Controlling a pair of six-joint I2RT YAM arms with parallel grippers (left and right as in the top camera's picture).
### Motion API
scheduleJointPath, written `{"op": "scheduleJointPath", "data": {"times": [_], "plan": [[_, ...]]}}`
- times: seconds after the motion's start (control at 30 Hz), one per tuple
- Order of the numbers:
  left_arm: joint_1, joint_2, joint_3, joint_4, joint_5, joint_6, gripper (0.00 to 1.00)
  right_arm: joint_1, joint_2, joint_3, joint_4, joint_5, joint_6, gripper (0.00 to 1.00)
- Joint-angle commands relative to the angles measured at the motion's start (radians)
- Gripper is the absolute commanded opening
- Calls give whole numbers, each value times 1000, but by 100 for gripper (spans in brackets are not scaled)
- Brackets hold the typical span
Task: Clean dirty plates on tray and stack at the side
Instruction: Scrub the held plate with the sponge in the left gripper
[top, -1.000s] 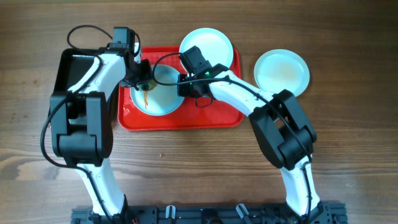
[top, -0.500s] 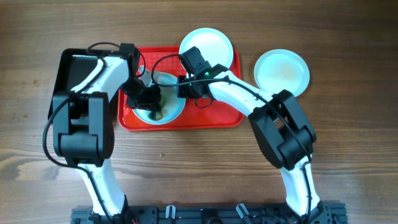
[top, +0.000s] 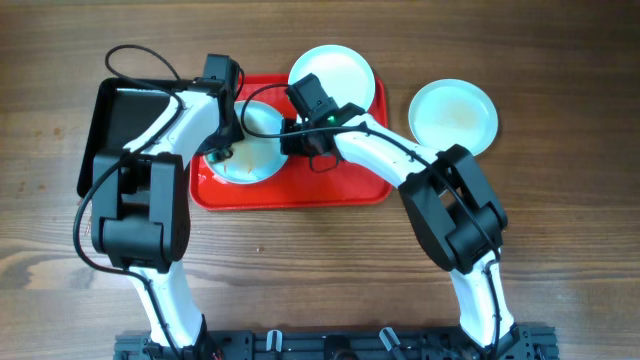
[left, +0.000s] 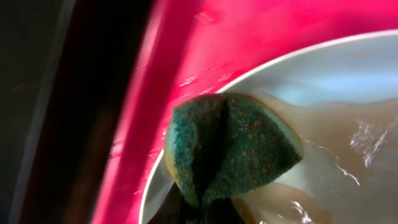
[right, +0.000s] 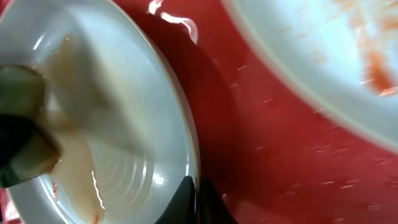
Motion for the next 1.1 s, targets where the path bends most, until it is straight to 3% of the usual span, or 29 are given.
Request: {"op": "scheduleJointPath", "data": {"times": [0.0, 0.13, 0.23, 0.43, 0.5, 0.57, 0.73, 0.83, 0.97, 1.07], "plan": [[10, 51, -27, -42, -2, 78, 4, -10, 26, 6, -20, 15, -8, 4], [-8, 51, -27, -89, 555, 410, 4, -10, 26, 6, -23, 15, -13, 4], [-8, 51, -27, -152, 732, 520, 4, -10, 26, 6, -21, 15, -13, 4], [-8, 51, -27, -123, 737, 528, 4, -10, 26, 6, -22, 15, -12, 4], [-8, 52, -27, -35, 736, 524, 4, -10, 26, 6, -21, 15, -13, 4], [-8, 52, -27, 89, 692, 430, 4, -10, 26, 6, -21, 15, -13, 4], [-8, 52, -27, 280, 220, 70, 4, -10, 26, 6, -21, 15, -17, 4], [-8, 52, -27, 248, 31, -31, 4, -10, 26, 6, -21, 15, -23, 4], [-8, 50, -25, 129, 22, -23, 4, -11, 26, 6, -22, 6, -23, 4], [-8, 48, 19, -53, 261, 106, 4, -11, 26, 6, -21, -4, -24, 4]]}}
